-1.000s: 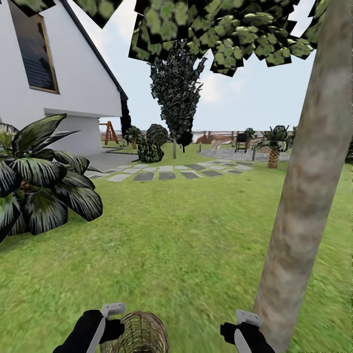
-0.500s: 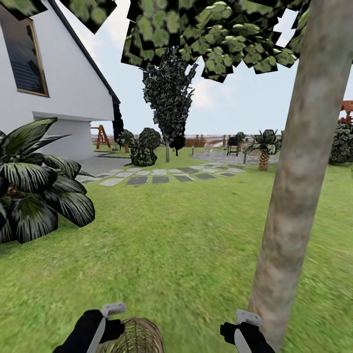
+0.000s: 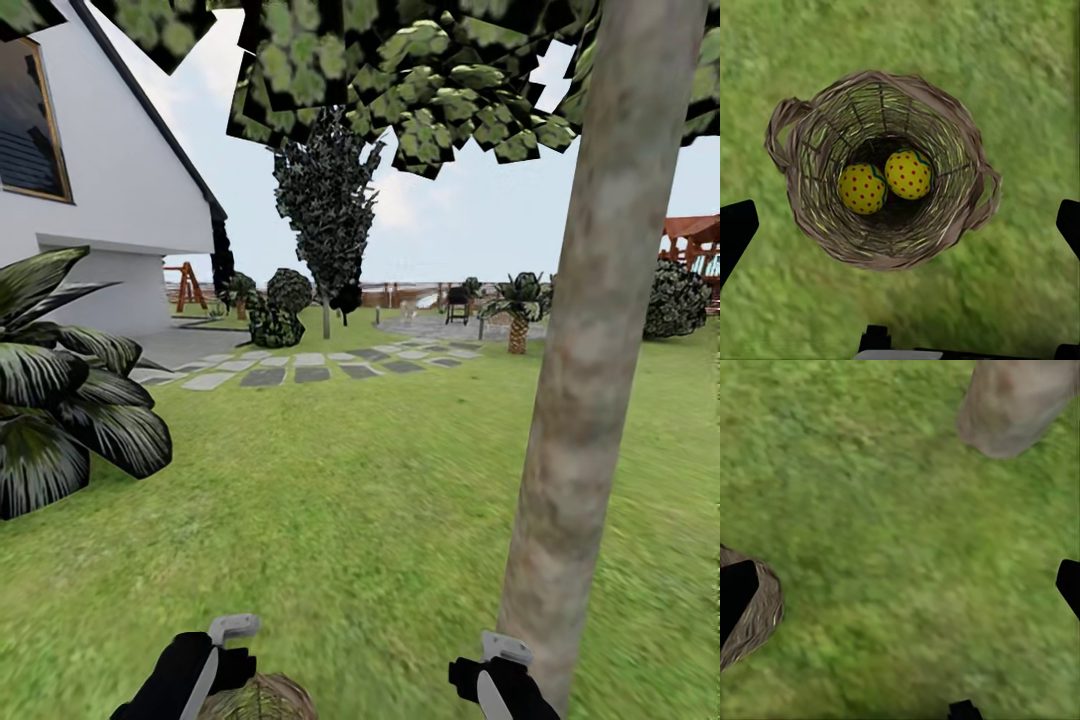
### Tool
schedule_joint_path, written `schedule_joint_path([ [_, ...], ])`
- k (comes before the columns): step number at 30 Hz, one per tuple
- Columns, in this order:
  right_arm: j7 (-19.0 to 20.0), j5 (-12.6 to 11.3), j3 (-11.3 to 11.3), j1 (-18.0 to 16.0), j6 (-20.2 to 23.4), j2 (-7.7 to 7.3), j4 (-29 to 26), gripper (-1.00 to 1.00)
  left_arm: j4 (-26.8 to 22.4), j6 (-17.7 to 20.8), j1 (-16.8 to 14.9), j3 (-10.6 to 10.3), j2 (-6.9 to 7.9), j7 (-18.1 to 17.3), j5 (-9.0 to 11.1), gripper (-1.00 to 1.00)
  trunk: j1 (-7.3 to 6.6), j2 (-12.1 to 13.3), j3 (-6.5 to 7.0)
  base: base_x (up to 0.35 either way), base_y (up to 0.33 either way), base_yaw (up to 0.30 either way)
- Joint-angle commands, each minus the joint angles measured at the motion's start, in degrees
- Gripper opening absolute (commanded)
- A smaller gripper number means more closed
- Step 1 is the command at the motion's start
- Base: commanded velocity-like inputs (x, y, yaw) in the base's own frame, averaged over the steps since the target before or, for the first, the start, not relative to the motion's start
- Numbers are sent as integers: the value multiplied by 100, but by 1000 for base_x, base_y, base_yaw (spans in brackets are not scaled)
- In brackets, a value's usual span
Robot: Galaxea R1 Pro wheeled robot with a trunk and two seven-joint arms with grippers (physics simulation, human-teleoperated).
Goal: Take the three Easter eggs out of the wicker basket on the lawn in the garden, then place them on the lawn next to a single tree (choose any tree) so that all three eggs are next to the same tree and none are left in the basket.
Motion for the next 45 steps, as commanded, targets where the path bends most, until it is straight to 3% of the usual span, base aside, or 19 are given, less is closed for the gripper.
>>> schedule_joint_path([
  [1,-57,-60,20,-2,12,-2,-5,100,-7,20,0,14,-6,14,5,100,2,-2,8,30,0,-115],
  [31,-70,-60,12,-2,34,-6,-5,100,125,23,-17,13,-5,-9,71,100,2,-2,66,38,0,-22],
  [39,-67,-60,13,-2,34,-6,-5,100,136,58,-25,21,-6,-25,71,100,-173,318,210,0,0,0],
  [45,-63,-60,13,-2,34,-1,-5,100,130,66,-26,25,-6,-33,72,100,-173,318,210,0,0,0],
])
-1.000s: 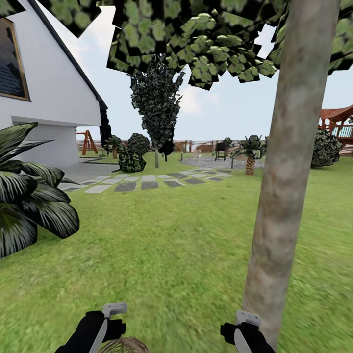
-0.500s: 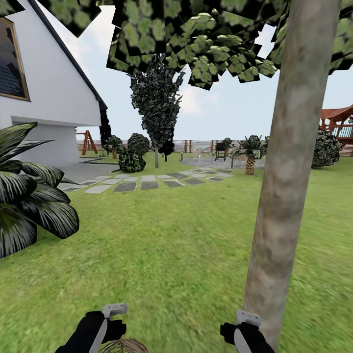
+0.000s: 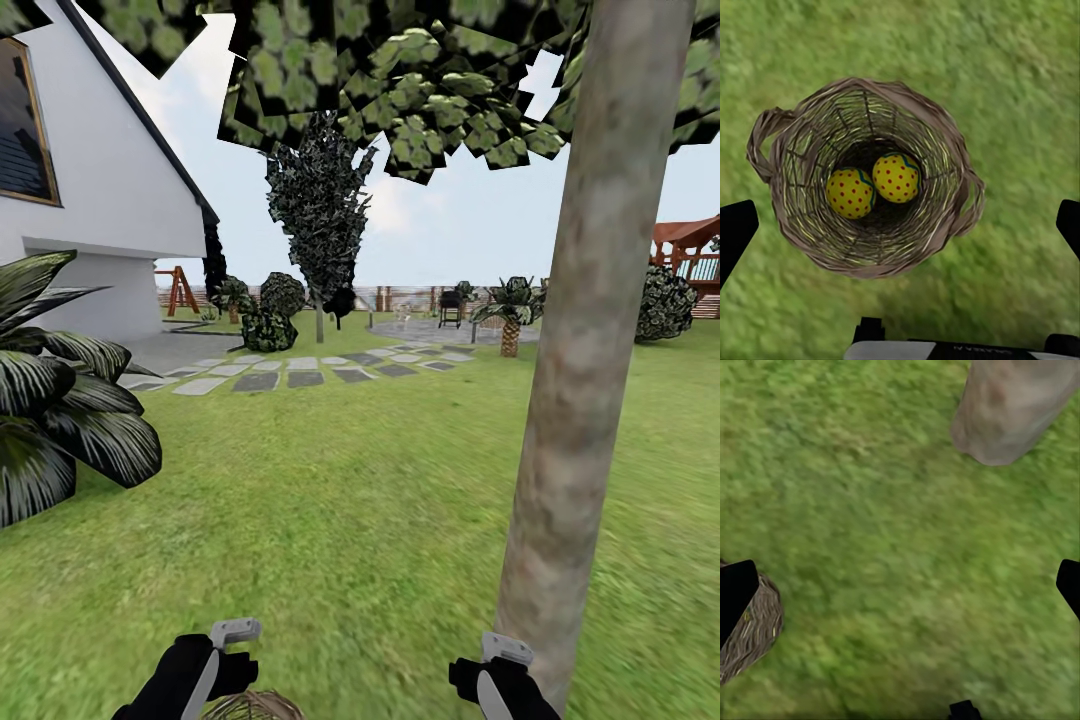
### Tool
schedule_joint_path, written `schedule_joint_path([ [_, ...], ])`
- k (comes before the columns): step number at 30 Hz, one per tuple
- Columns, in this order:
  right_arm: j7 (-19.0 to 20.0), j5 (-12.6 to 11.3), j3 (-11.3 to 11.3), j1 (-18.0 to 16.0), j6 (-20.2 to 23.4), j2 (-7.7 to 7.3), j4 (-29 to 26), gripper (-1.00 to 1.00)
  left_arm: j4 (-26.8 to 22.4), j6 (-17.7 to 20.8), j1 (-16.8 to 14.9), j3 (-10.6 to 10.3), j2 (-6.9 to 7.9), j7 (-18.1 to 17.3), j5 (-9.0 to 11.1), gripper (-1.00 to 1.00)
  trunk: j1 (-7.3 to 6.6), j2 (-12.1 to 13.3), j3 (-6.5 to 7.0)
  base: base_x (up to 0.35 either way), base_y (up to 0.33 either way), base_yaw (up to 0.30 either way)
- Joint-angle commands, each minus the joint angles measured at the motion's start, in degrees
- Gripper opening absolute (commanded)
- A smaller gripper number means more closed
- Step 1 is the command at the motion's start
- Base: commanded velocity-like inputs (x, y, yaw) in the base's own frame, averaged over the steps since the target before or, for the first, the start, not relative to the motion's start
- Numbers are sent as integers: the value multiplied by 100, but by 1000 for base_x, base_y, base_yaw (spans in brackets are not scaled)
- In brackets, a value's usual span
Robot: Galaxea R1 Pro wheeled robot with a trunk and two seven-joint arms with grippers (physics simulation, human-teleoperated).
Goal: Take the three Easter eggs out of the wicker basket on the lawn in the garden, then place them on the lawn next to a single tree (choose any tree) so that all three eggs are next to the same tree and none are left in the basket.
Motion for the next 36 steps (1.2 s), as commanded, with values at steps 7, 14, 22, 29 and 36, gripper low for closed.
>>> schedule_joint_path([
  [7,-60,-60,19,-1,11,-7,-6,100,-9,27,-1,17,-6,14,16,100,2,-3,-2,0,0,0],
  [14,-62,-60,19,-1,11,-5,-6,100,-9,27,-1,17,-6,14,19,100,46,-84,-38,0,0,0],
  [22,-57,-60,19,-1,11,2,-6,100,-14,27,-4,17,-12,14,21,100,112,-204,-92,0,0,0],
  [29,-54,-60,27,-1,6,22,-6,100,-17,34,-9,17,-13,11,26,100,156,-284,-128,0,0,0],
  [36,-53,-60,31,-1,3,26,-6,100,-12,82,-13,13,-8,8,232,100,309,-565,-253,0,0,0],
])
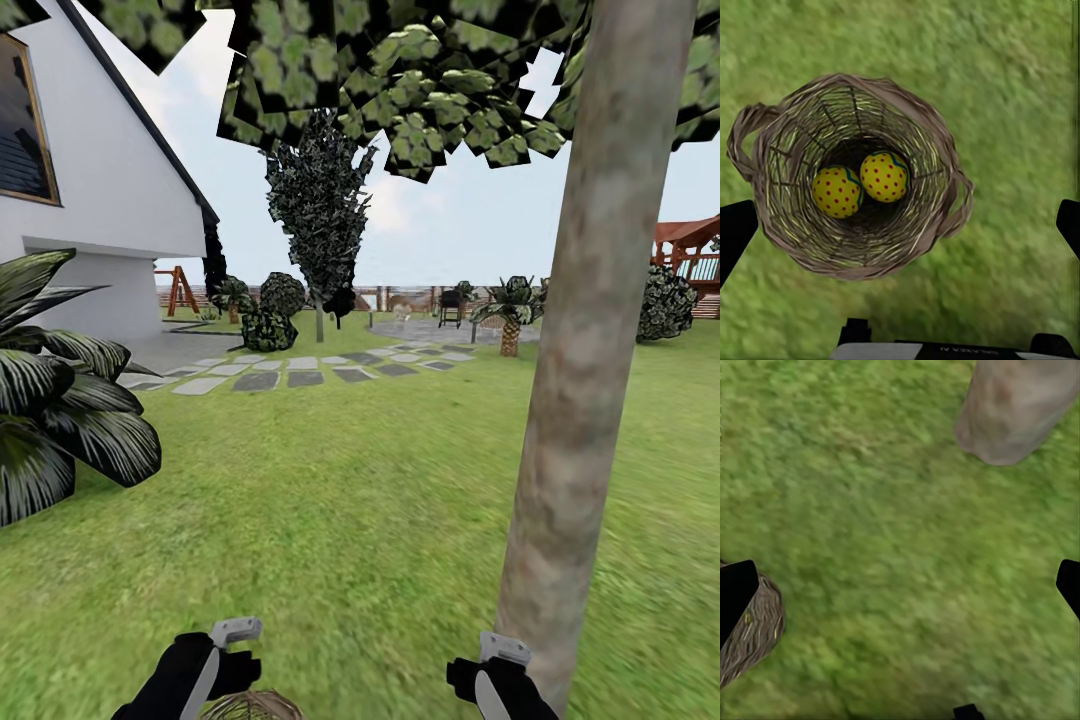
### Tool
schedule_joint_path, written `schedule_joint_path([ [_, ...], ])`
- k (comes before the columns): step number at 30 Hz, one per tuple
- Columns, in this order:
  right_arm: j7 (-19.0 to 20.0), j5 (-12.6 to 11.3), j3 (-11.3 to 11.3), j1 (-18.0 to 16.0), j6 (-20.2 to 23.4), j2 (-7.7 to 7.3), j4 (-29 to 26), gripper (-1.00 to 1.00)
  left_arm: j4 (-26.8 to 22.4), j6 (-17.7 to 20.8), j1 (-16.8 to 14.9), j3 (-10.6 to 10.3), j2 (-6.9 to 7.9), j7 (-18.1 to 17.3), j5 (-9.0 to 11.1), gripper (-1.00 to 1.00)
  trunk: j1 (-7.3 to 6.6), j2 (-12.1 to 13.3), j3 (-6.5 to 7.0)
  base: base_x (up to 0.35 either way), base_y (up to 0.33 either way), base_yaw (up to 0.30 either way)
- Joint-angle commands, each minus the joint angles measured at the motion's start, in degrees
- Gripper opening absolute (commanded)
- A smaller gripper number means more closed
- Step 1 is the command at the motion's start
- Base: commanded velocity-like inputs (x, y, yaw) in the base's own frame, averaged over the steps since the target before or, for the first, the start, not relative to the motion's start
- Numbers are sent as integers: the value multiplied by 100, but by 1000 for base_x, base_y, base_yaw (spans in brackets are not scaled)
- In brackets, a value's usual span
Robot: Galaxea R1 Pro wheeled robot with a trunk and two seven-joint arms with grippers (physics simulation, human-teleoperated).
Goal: Take the three Easter eggs out of the wicker basket on the lawn in the garden, then place them on the lawn next to a single tree (choose any tree) so that all three eggs are next to the same tree and none are left in the basket.
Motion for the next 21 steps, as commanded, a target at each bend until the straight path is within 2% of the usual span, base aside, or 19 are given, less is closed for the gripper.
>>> schedule_joint_path([
  [1,-56,-60,21,-1,11,-2,-6,100,-6,33,-4,14,-5,32,71,100,24,-44,-20,0,0,0],
  [3,-56,-60,20,-3,22,2,-6,100,-1,210,-95,12,-3,40,177,100,68,-125,-56,0,0,0],
  [12,-56,-60,24,-2,36,-7,-9,100,57,443,-333,5,-3,59,223,100,266,-486,-218,0,0,0],
  [21,-56,-34,39,-1,11,11,-14,100,997,401,-861,2,-1,74,277,100,463,-847,-379,0,0,0],
])
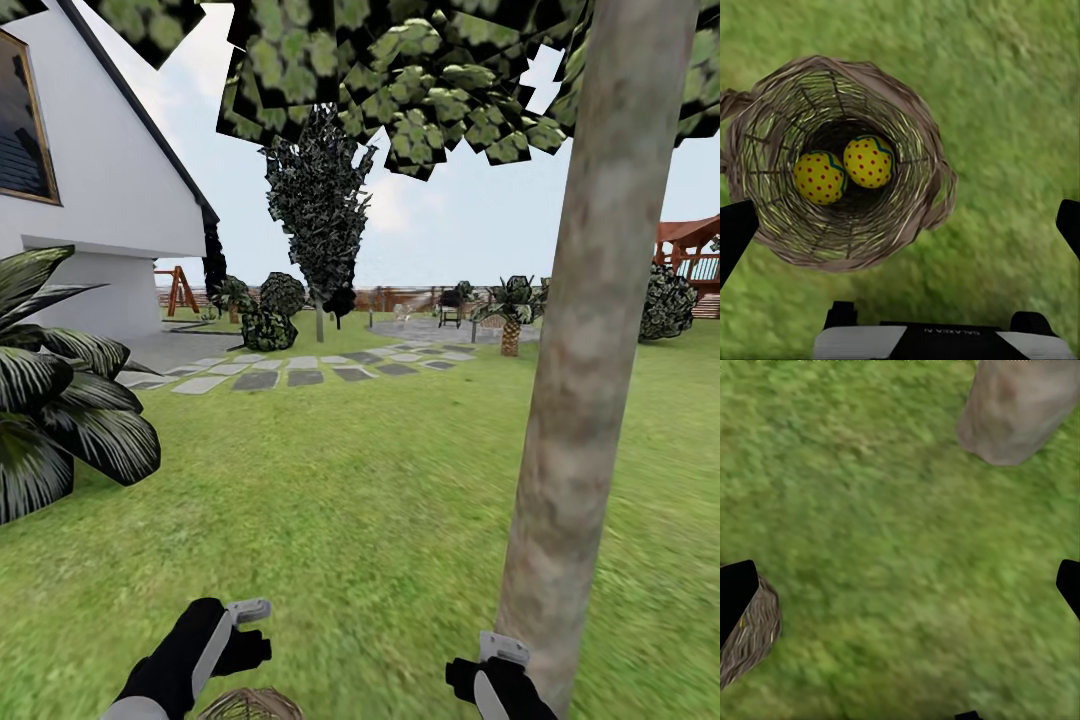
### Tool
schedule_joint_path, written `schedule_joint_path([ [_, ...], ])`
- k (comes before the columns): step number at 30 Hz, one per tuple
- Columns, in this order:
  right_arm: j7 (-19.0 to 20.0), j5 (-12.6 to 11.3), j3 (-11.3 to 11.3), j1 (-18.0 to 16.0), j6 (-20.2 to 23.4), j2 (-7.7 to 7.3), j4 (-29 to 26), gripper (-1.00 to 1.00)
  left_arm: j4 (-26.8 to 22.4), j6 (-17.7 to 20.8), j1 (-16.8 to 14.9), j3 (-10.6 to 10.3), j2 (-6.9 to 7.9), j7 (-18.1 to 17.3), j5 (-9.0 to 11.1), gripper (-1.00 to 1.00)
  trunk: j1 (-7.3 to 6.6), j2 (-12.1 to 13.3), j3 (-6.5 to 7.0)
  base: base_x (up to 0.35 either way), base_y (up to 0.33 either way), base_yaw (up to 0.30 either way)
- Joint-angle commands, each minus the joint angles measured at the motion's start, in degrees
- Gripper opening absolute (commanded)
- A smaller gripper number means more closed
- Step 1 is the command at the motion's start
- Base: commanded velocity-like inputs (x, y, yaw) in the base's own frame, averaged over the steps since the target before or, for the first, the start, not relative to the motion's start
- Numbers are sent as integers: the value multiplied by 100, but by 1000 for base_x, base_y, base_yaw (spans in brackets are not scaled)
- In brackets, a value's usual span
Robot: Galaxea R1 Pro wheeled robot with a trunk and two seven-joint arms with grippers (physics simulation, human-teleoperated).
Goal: Take the three Easter eggs out of the wicker basket on the lawn in the garden, then place them on the lawn next to a single tree (choose any tree) so that all three eggs are next to the same tree and none are left in the basket.
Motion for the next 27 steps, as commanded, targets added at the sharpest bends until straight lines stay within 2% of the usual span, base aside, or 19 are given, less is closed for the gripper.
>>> schedule_joint_path([
  [1,-56,-54,24,-4,9,-1,-10,100,52,11,-34,24,-6,36,55,100,24,-50,-29,0,0,0],
  [3,-56,-46,35,-4,4,5,-13,100,134,-46,-74,24,-6,37,59,100,68,-130,-65,0,0,0],
  [5,-56,-33,152,-7,12,14,-21,100,238,-236,-120,28,-7,41,64,100,112,-210,-101,0,0,0],
  [9,-61,-27,335,-8,2,15,-58,100,272,-335,-132,36,-7,43,66,100,200,-371,-173,0,0,0],
  [16,-64,-24,504,-9,-20,25,-155,100,286,-592,-136,41,-1,64,50,100,354,-652,-298,0,0,0],
  [21,-76,-43,788,-7,13,27,-552,100,288,-684,-136,46,1,75,47,100,463,-852,-388,0,0,0],
  [27,-81,-76,948,-12,62,30,-908,100,302,-712,-136,49,3,69,43,100,595,-1093,-496,0,0,0],
])
